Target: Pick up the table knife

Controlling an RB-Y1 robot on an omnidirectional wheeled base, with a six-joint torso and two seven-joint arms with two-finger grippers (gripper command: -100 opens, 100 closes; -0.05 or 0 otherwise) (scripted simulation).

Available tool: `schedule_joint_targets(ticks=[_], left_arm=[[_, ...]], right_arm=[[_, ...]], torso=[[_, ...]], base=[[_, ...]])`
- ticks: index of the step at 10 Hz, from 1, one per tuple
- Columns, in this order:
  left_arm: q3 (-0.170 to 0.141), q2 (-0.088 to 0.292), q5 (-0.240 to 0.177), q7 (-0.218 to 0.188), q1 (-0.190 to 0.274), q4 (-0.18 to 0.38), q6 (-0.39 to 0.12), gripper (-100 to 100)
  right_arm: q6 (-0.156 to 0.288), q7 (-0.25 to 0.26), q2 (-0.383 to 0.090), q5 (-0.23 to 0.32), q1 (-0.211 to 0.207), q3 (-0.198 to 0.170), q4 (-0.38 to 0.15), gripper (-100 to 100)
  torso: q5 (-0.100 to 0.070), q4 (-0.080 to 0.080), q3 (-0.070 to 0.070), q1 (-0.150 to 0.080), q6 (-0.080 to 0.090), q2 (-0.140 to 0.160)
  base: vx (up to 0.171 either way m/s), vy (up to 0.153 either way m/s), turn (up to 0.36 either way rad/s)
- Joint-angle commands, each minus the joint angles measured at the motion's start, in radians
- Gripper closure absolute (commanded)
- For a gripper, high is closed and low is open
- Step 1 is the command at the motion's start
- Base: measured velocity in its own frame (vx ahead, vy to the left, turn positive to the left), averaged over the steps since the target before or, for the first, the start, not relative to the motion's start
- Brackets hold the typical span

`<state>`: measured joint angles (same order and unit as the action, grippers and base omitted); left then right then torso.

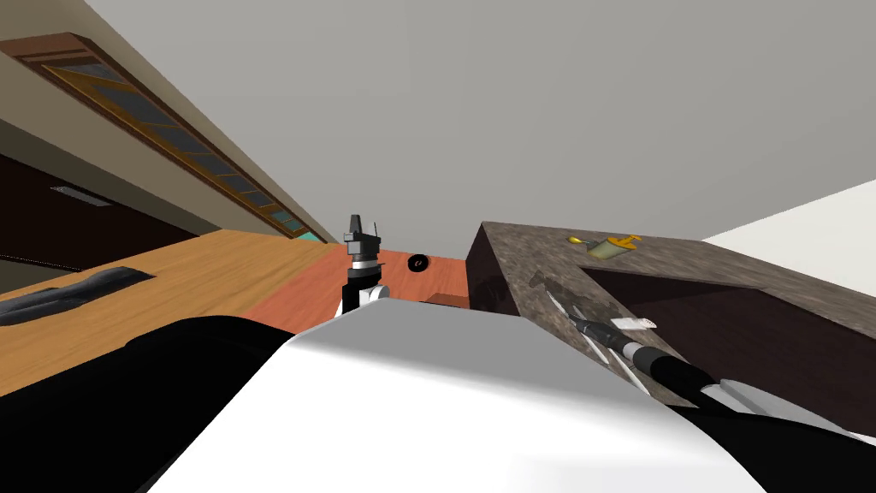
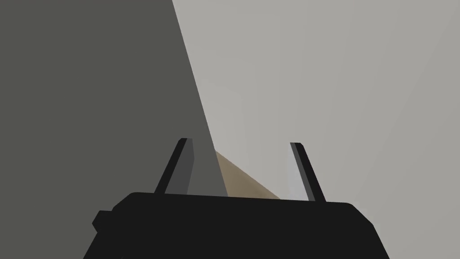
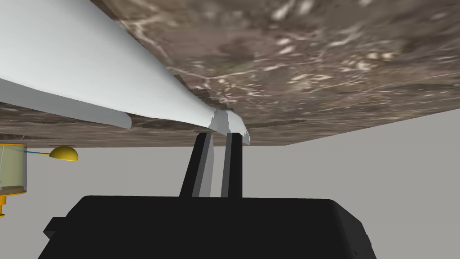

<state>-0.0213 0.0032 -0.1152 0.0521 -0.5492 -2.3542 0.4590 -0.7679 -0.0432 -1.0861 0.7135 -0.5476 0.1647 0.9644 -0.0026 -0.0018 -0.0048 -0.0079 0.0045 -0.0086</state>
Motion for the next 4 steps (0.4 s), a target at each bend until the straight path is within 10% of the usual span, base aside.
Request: schedule_joint_targets(ticks=[1, 3, 4], left_arm=[[0.000, 0.000, 0.000, 0.000, 0.000, 0.000, 0.000, 0], [0.000, 0.000, 0.000, 0.000, 0.000, 0.000, 0.000, 0], [0.000, 0.000, 0.000, 0.000, 0.000, 0.000, 0.000, 0]], right_arm=[[-0.011, -0.030, 0.012, 0.050, 0.000, 0.040, 0.027, 100], [-0.006, -0.030, 0.008, 0.061, -0.001, 0.035, 0.029, 100], [-0.007, -0.031, 0.008, 0.064, -0.001, 0.036, 0.029, 0]], torso=[[0.000, 0.000, 0.000, 0.000, 0.000, 0.000], [0.000, 0.000, -0.001, 0.000, -0.001, -0.002], [0.000, 0.000, 0.000, 0.000, -0.001, 0.000]], base=[[0.059, -0.005, -0.260], [0.038, -0.004, 0.007], [0.000, 0.000, 0.000]])
